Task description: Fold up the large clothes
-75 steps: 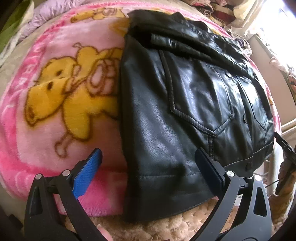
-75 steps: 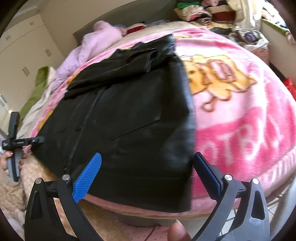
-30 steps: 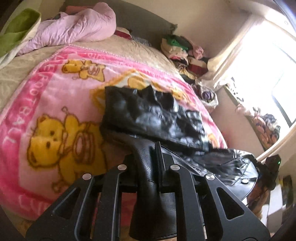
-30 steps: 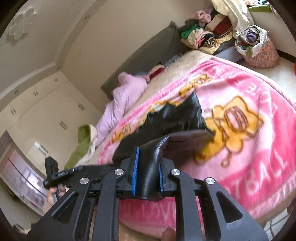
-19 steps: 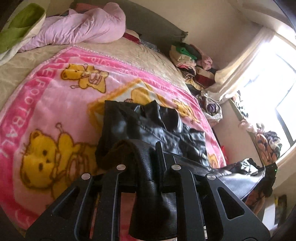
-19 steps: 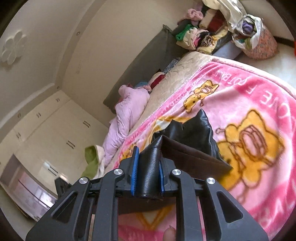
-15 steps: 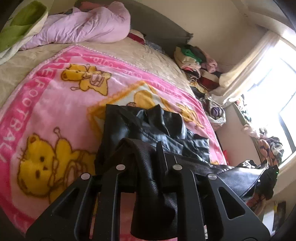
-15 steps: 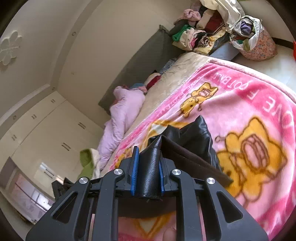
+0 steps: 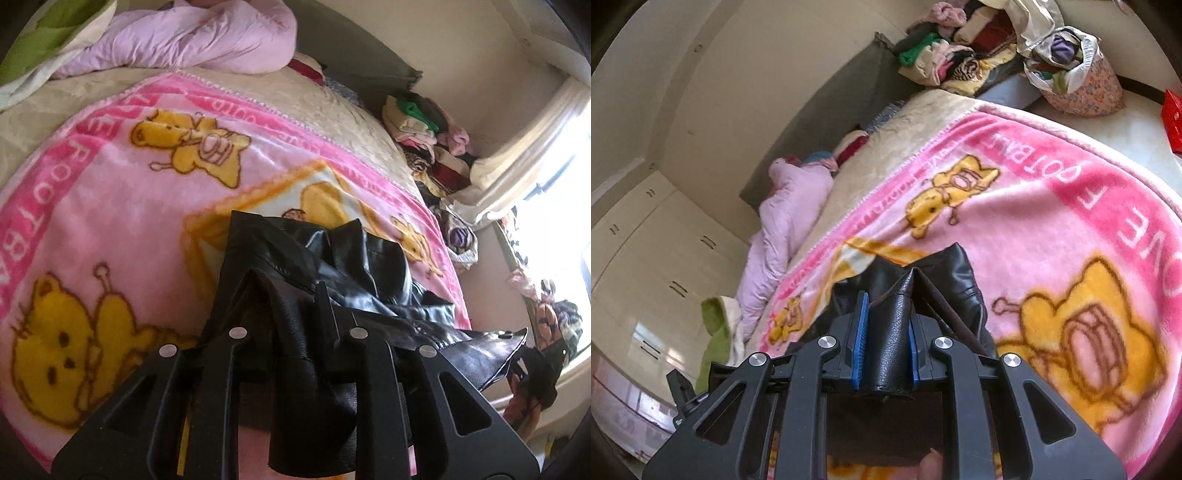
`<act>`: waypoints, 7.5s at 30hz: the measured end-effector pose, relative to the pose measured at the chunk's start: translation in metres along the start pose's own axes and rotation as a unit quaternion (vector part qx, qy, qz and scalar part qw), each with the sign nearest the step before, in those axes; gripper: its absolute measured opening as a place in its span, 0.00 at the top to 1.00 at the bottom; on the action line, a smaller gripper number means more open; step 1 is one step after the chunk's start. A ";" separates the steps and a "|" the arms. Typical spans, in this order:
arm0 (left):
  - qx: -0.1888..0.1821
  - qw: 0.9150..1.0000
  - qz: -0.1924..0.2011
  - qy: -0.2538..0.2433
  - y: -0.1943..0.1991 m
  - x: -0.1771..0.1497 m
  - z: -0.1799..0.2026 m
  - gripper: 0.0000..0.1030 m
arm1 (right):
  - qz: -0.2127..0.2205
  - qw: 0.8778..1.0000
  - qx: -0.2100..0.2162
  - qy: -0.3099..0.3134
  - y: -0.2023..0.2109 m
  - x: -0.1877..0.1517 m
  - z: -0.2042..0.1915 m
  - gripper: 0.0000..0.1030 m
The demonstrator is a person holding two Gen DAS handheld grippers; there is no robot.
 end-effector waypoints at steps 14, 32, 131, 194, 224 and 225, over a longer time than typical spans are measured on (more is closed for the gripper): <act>-0.001 0.997 0.071 -0.027 -0.010 -0.009 0.006 0.67 | 0.000 1.000 -0.024 0.004 -0.015 -0.004 0.012 0.68; 0.067 0.987 0.121 -0.085 -0.006 -0.003 0.001 0.48 | 0.001 0.988 -0.112 0.109 -0.022 -0.009 0.021 0.45; 0.158 0.956 0.024 -0.245 -0.062 -0.108 0.043 0.09 | -0.066 0.984 -0.164 0.033 -0.010 -0.089 0.105 0.22; 0.227 0.952 0.064 -0.196 -0.001 -0.065 -0.001 0.09 | -0.112 0.962 -0.016 0.249 -0.091 -0.157 -0.117 0.71; 0.105 0.992 -0.034 -0.061 -0.098 -0.025 -0.034 0.08 | -0.130 0.955 -0.086 0.251 -0.180 -0.113 -0.104 0.69; 0.099 0.993 -0.036 -0.058 -0.099 -0.025 -0.034 0.08 | -0.134 0.955 -0.091 0.249 -0.191 -0.108 -0.104 0.70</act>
Point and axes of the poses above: each gripper's, at about its wrist camera, not at the fingertips, and y roughly against the way its jaws point, z to its right, x to its top, the point moved 7 cm from there along -y, roughly the way its jaws point, and after that the axes turned 10 degrees about x, right-handed, at the moved point
